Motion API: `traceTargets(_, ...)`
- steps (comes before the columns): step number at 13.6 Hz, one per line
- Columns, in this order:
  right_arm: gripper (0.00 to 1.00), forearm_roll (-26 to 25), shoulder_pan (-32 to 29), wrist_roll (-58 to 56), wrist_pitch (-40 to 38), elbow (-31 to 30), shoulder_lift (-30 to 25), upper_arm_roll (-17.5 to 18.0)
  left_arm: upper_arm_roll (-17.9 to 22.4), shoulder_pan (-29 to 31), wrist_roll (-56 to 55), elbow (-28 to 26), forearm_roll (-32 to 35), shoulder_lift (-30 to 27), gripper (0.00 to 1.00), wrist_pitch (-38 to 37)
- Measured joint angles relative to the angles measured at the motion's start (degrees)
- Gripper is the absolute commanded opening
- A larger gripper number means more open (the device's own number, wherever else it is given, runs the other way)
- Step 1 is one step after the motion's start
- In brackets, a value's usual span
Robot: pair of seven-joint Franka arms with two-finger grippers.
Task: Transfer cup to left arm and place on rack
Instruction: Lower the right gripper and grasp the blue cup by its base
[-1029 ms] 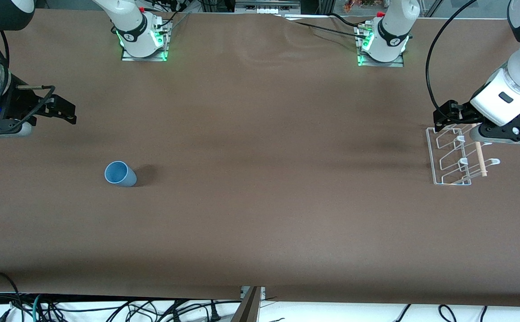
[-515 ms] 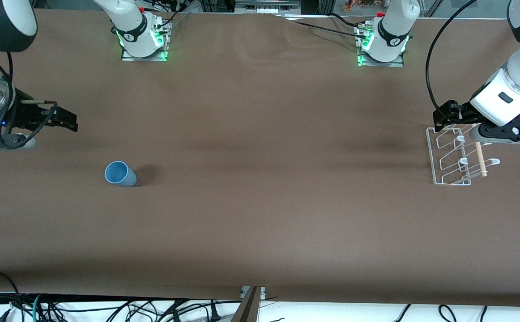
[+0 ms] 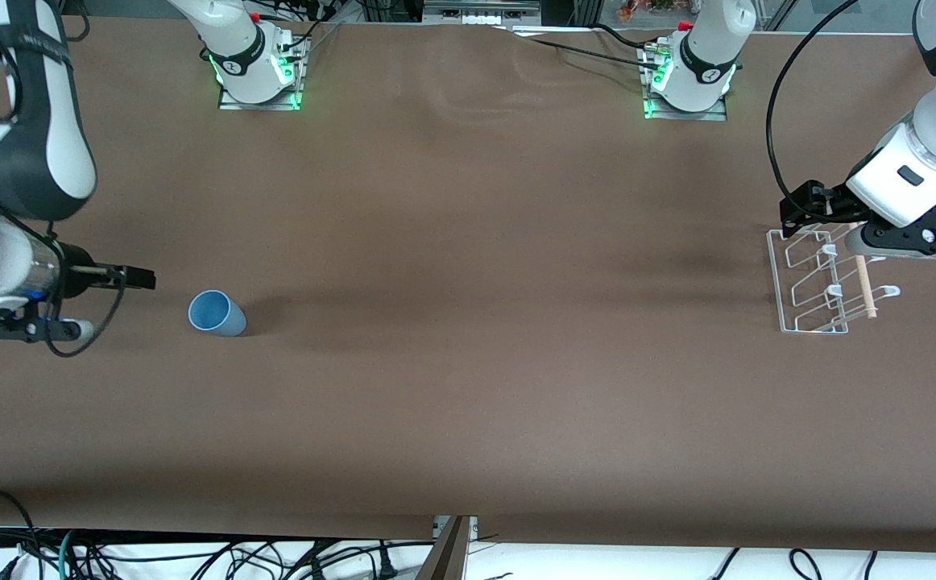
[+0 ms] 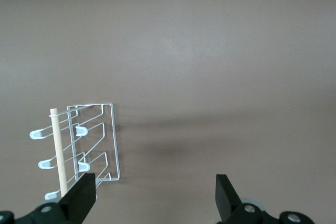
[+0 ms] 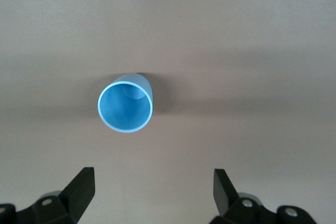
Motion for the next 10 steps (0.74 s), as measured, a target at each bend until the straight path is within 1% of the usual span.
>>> traceTargets(3, 1.0, 0.0, 0.15, -0.55, 3.83, -0.61, 3.85, 0.06, 0.05, 0.05, 0.0, 0.01, 0.0, 0.0, 1.0, 0.0)
traceTargets(5, 1.0, 0.0, 0.24, -0.72, 8.47, -3.31, 5.52, 0.07, 0.05, 0.05, 0.0, 0.02, 0.0, 0.0, 1.0, 0.0)
traceTargets(7, 1.0, -0.01, 0.25, -1.12, 13.03, -7.0, 6.06, 0.08, 0.05, 0.05, 0.0, 0.02, 0.0, 0.0, 1.0, 0.0)
traceTargets(10, 1.0, -0.02, 0.25, -1.99, 16.68, -10.64, 6.07, 0.08, 0.05, 0.05, 0.0, 0.02, 0.0, 0.0, 1.0, 0.0)
